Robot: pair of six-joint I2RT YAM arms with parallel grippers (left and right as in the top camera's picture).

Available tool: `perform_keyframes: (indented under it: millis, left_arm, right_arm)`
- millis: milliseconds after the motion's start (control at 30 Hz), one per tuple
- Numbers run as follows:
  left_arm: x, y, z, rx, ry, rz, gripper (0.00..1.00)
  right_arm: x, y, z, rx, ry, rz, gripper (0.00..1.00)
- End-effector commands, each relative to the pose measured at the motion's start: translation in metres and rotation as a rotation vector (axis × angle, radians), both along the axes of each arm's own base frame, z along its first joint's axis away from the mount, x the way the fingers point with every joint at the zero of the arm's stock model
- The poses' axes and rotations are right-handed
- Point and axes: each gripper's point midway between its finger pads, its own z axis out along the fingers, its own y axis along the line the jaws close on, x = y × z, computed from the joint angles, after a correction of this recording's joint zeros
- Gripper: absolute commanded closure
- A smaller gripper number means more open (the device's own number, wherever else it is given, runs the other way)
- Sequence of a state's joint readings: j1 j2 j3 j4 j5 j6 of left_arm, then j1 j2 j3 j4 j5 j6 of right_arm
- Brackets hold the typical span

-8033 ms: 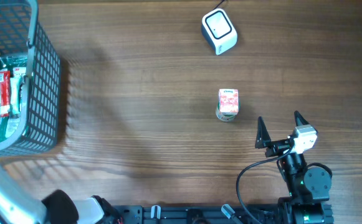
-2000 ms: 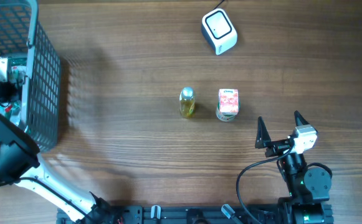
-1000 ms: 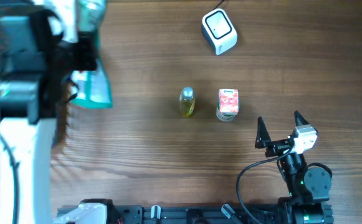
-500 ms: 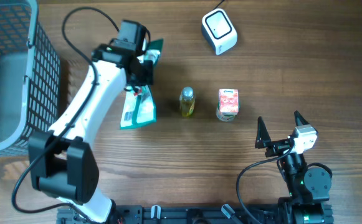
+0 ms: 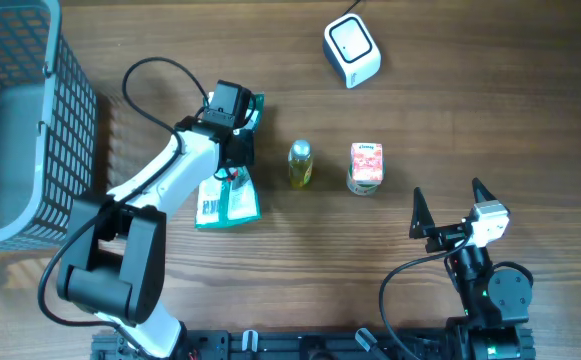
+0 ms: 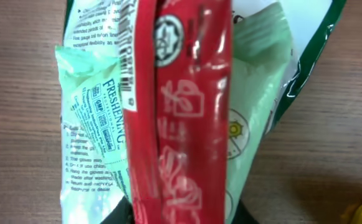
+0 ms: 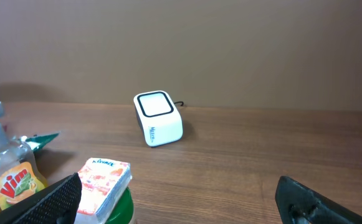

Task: Scan the item barcode
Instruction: 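Carry the packaged items to the scanner and place them left of the bottle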

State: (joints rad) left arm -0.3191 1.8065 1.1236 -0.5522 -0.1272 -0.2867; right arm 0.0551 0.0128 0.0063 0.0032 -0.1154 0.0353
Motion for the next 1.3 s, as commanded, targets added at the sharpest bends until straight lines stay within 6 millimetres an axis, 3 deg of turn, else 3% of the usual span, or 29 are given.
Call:
perform_keyframes:
  millis: [0, 67, 167, 233, 267, 367, 500, 567, 633, 667, 700, 733, 867, 1033, 1133, 1267]
  left_arm:
    - [0.001, 0.001, -0.003, 0.023, -0.005, -0.021, 0.58]
    - [0.000, 0.001, -0.004, 0.034, -0.001, -0.048, 0.41]
    - [-0.001, 0.000, -0.004, 0.035, 0.004, -0.067, 0.29]
    - [0.001, -0.001, -0.001, 0.031, -0.003, -0.068, 0.07]
    - [0.002, -0.001, 0.002, 0.029, -0.012, -0.068, 0.02]
    - [0.010, -0.003, 0.026, 0.012, -0.075, -0.069, 0.00]
    - [0.024, -0.007, 0.089, -0.027, -0.224, -0.063, 0.00]
    - [0.024, -0.004, 0.112, -0.043, -0.277, -0.055, 0.05]
    - [0.018, 0.001, 0.122, -0.044, -0.283, -0.048, 0.22]
    - [0.013, 0.004, 0.120, -0.037, -0.262, -0.044, 0.37]
    - [0.006, 0.008, 0.115, -0.026, -0.225, -0.041, 0.72]
    - [0.000, 0.013, 0.108, -0.014, -0.185, -0.035, 0.96]
    - [-0.006, 0.033, 0.095, 0.021, -0.123, 0.012, 0.96]
    - [0.006, 0.063, 0.117, -0.014, -0.184, 0.098, 0.96]
    - [-0.007, 0.063, 0.106, -0.110, -0.097, 0.101, 0.96]
    - [-0.027, 0.072, 0.085, -0.094, 0.008, 0.126, 0.96]
  right_arm:
    - [0.000, -0.001, 0.002, -0.008, -0.012, -0.003, 0.00]
    - [0.000, -0.001, 0.002, -0.008, -0.012, -0.003, 0.00]
    - [0.000, -0.001, 0.002, -0.008, -0.012, -0.003, 0.00]
    - [0.000, -0.001, 0.002, -0.008, -0.011, -0.003, 0.00]
    - [0.000, -0.001, 0.002, -0.008, -0.011, -0.003, 0.00]
    - [0.000, -0.001, 0.002, -0.008, -0.011, -0.003, 0.00]
    - [0.000, -0.001, 0.002, -0.008, -0.012, -0.003, 0.01]
    - [0.000, -0.001, 0.002, -0.008, -0.012, -0.003, 0.00]
    - [0.000, -0.001, 0.002, -0.008, -0.012, -0.003, 0.00]
    - [0.000, -0.001, 0.002, -0.008, -0.012, -0.003, 0.00]
    - [0.000, -0.001, 0.002, -0.008, -0.011, -0.003, 0.00]
    - [0.000, -0.001, 0.002, -0.008, -0.011, -0.003, 0.00]
    - [0.000, -0.001, 0.002, -0.008, -0.012, -0.003, 0.01]
    - [0.000, -0.001, 0.002, -0.008, -0.011, -0.003, 0.00]
    - [0.000, -0.001, 0.002, -0.008, -0.012, -0.003, 0.00]
    - [0.000, -0.001, 0.002, -0.008, -0.012, -0.003, 0.00]
